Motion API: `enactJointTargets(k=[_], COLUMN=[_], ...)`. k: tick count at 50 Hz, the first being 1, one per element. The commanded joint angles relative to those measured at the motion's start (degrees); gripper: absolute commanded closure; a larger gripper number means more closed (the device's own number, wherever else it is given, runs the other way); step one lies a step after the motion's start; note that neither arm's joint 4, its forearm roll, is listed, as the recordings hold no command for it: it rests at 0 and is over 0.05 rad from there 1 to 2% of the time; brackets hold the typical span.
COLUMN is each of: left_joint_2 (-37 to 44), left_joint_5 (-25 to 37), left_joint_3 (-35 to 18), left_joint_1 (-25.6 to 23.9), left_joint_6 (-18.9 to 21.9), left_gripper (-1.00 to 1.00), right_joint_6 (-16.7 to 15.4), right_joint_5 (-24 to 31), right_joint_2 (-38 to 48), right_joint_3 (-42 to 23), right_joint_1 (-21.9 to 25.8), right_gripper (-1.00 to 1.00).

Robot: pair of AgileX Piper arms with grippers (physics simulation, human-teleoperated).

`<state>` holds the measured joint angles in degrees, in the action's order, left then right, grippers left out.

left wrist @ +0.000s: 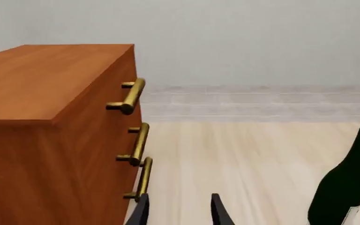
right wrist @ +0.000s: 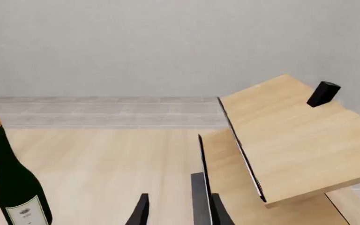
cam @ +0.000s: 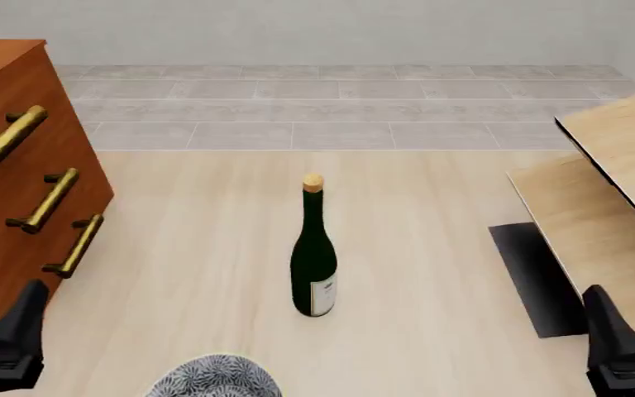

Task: Put the wine bottle on the wine rack.

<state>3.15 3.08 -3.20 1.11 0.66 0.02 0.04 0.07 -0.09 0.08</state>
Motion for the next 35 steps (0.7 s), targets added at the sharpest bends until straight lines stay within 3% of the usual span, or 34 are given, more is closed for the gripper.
enactJointTargets(k=[1, 14, 21, 24, 26, 31, 34, 35], left_joint_2=[-3.0, -3.0, -3.1, -3.1, -3.1, -3.1, -3.1, -3.1], left_joint_5=[-2.8, -2.4, -2.7, -2.8, -3.0, -3.0, -3.2, -2.8], left_joint_3=[2.8, 1.3, 1.5, 1.6, 1.6, 1.5, 1.5, 0.5], left_joint_1=[-0.7, -2.1, -2.8, -3.0, -3.3, -3.5, -3.8, -4.2], left_joint_6=[-0.1, 2.3, 3.0, 3.1, 3.5, 3.8, 4.2, 5.4], left_gripper=[-1.00, -1.00, -1.00, -1.00, -1.00, -1.00, -1.00, -1.00], right_joint_6=[0.0, -0.7, -2.6, -2.5, -3.5, -4.4, -4.8, -7.7], right_joint_5=[0.2, 1.5, 5.5, 6.1, 7.4, 7.3, 6.0, -4.0], right_joint_2=[0.2, 0.0, 0.0, 0.0, 0.2, 1.3, 3.4, 17.2], right_joint_3=[-0.2, -2.4, -6.5, -6.9, -7.6, -8.0, -8.5, -10.9], right_joint_1=[0.5, 3.4, 10.3, 10.8, 14.3, 17.7, 19.5, 26.7], right_gripper=[-1.00, -1.00, -1.00, -1.00, -1.00, -1.00, -1.00, -1.00])
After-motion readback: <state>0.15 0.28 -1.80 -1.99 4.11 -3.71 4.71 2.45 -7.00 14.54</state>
